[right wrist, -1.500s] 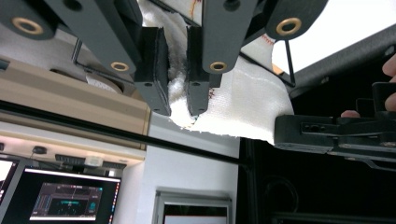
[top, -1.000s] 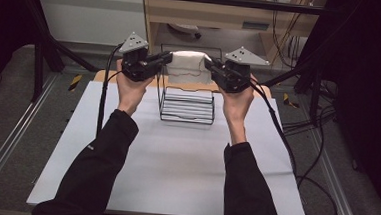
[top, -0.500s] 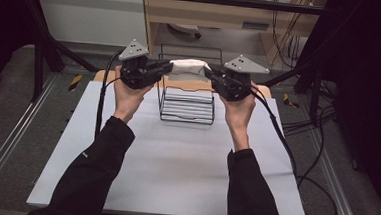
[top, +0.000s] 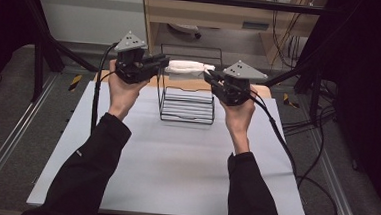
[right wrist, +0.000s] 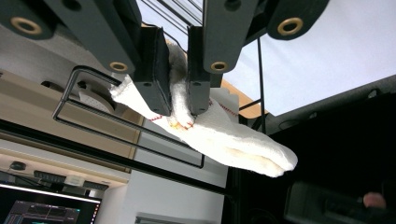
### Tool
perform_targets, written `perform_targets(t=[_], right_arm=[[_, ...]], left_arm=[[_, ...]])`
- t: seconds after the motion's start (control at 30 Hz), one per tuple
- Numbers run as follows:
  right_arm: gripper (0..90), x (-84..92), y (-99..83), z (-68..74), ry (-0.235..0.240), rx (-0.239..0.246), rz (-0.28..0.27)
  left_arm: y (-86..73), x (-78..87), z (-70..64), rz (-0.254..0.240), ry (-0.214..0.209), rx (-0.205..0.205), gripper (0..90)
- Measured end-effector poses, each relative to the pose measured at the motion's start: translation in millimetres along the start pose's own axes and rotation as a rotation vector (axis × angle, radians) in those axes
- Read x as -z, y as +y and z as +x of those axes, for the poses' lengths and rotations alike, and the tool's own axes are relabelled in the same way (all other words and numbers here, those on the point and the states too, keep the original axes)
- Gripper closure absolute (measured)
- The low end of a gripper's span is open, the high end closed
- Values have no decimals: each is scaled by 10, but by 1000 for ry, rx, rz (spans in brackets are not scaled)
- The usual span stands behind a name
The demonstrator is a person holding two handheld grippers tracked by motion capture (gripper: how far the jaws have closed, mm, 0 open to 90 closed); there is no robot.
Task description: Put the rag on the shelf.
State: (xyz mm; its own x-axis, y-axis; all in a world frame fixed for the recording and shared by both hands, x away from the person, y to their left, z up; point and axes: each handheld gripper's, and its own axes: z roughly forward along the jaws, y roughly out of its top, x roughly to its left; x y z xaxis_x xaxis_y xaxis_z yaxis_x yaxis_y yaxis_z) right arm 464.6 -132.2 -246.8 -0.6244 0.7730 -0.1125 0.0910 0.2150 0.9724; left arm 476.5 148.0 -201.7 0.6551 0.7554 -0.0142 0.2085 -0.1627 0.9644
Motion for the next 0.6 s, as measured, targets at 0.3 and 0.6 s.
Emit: perform_targets(t=[0.3, 0.6], right_arm=[[802, -2, -25, 0, 9, 3, 2], [778, 8, -62, -1, 23, 9, 14]], left_arm=[[-16, -238, 76, 82, -20, 68, 890], [-179, -264, 19, 118, -63, 43, 892]])
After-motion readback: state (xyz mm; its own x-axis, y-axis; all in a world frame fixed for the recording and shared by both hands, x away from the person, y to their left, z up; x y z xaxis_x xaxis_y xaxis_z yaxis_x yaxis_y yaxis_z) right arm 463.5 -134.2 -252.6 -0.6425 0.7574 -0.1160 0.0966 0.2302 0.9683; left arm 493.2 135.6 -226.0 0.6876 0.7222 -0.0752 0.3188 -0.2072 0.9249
